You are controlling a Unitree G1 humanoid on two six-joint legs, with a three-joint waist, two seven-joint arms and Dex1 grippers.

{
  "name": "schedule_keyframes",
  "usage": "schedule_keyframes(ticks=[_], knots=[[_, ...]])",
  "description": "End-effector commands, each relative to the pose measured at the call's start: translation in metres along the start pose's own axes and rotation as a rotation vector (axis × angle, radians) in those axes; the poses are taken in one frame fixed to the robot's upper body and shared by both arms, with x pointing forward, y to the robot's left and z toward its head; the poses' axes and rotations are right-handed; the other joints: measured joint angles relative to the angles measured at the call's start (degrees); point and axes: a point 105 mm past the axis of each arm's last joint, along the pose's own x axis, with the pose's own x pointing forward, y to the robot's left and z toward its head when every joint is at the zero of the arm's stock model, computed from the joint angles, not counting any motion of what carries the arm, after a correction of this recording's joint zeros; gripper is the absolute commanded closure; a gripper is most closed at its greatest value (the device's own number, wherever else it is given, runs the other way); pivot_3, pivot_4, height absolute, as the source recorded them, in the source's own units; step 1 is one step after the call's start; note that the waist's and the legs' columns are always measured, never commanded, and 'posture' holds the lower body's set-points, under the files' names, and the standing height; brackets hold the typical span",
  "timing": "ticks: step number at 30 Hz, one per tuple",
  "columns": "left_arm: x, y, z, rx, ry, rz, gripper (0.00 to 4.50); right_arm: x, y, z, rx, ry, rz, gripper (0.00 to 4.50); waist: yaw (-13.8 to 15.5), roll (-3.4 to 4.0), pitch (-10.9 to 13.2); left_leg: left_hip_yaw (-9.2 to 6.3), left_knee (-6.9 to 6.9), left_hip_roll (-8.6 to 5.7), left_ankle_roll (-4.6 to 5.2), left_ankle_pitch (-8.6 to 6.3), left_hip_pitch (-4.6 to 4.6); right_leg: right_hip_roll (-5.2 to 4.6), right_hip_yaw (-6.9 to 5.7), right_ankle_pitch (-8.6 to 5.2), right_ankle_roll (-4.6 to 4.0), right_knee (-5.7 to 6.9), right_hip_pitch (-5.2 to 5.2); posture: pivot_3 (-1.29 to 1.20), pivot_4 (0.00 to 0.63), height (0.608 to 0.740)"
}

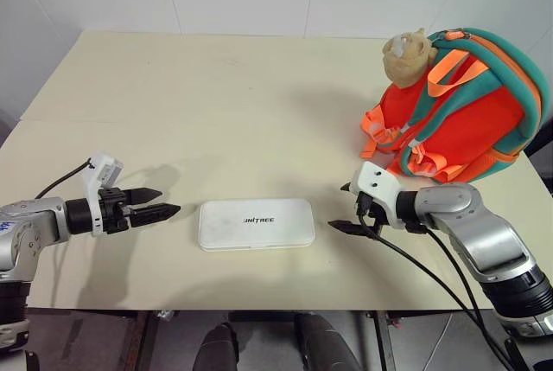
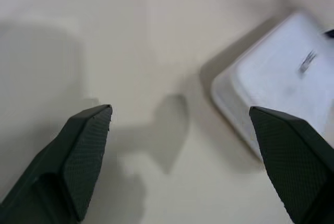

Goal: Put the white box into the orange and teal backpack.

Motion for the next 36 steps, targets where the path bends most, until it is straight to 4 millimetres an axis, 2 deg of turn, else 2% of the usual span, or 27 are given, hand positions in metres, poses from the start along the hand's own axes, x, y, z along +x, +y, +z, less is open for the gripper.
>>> schedule_keyframes(ticks=[1, 4, 8, 11, 16, 20, 27, 36], knots=[[-0.003, -0.017, 0.011, -0.038, -0.066, -0.083, 0.0, -0.003, -0.004, 0.013, -0.045, -0.046, -0.048, 0.06, 0.0, 0.0, 0.0, 0.0, 0.0, 0.0, 0.0, 0.0, 0.0, 0.0, 0.0, 0.0, 0.0, 0.0, 0.0, 0.0, 0.15, 0.74], [-0.002, -0.027, 0.005, -0.121, -0.089, -0.164, 0.0, 0.0, -0.002, 0.01, -0.043, -0.046, -0.049, 0.06, 0.0, 0.0, 0.0, 0.0, 0.0, 0.0, 0.0, 0.0, 0.0, -0.01, 0.0, 0.0, 0.0, 0.0, 0.01, 0.0, 0.15, 0.74], [0.002, -0.024, -0.022, -0.223, -0.005, -0.153, 0.0, 0.004, 0.0, 0.005, -0.04, -0.032, -0.044, 0.06, 0.0, 0.0, 0.0, -0.01, 0.0, 0.0, 0.0, 0.0, 0.01, 0.0, 0.0, 0.0, -0.01, 0.01, 0.01, 0.0, 0.15, 0.74], [0.002, -0.02, -0.031, -0.308, 0.039, -0.136, 0.0, 0.006, -0.001, 0.003, -0.039, -0.023, -0.055, 0.06, 0.0, 0.0, 0.0, -0.02, 0.03, -0.01, -0.01, 0.0, 0.01, 0.0, -0.01, 0.0, -0.01, 0.02, 0.02, 0.0, 0.15, 0.74], [0.008, -0.02, -0.026, -0.374, -0.015, -0.196, 0.0, 0.012, -0.001, 0.003, -0.03, -0.026, -0.057, 0.06, 0.1, 0.0, 0.0, -0.03, 0.06, -0.02, -0.01, 0.01, 0.02, -0.01, -0.01, 0.0, -0.01, 0.02, 0.04, 0.0, 0.15, 0.74], [0.017, -0.027, -0.024, -0.437, -0.026, -0.278, 0.0, 0.017, -0.002, 0.003, -0.026, -0.025, -0.066, 0.06, 0.1, 0.0, 0.0, -0.05, 0.06, -0.02, -0.01, 0.01, 0.01, 0.0, -0.03, 0.01, 0.0, 0.03, 0.04, 0.0, 0.15, 0.74], [0.031, -0.035, -0.04, -0.505, 0.053, -0.343, 0.0, 0.022, -0.007, 0.004, -0.035, -0.032, -0.086, 0.06, 0.0, 0.0, 0.0, -0.06, 0.07, -0.02, -0.03, 0.02, 0.07, 0.0, -0.02, 0.01, 0.02, 0.1, 0.06, 0.0, 0.15, 0.74], [0.045, -0.033, -0.033, -0.515, 0.044, -0.375, 0.0, 0.022, -0.006, 0.007, -0.048, -0.043, -0.085, 0.06, 0.2, 0.0, 0.0, -0.1, 0.18, -0.05, -0.03, 0.02, 0.08, -0.01, -0.03, 0.04, 0.07, 0.11, 0.15, 0.0, 0.15, 0.74]])
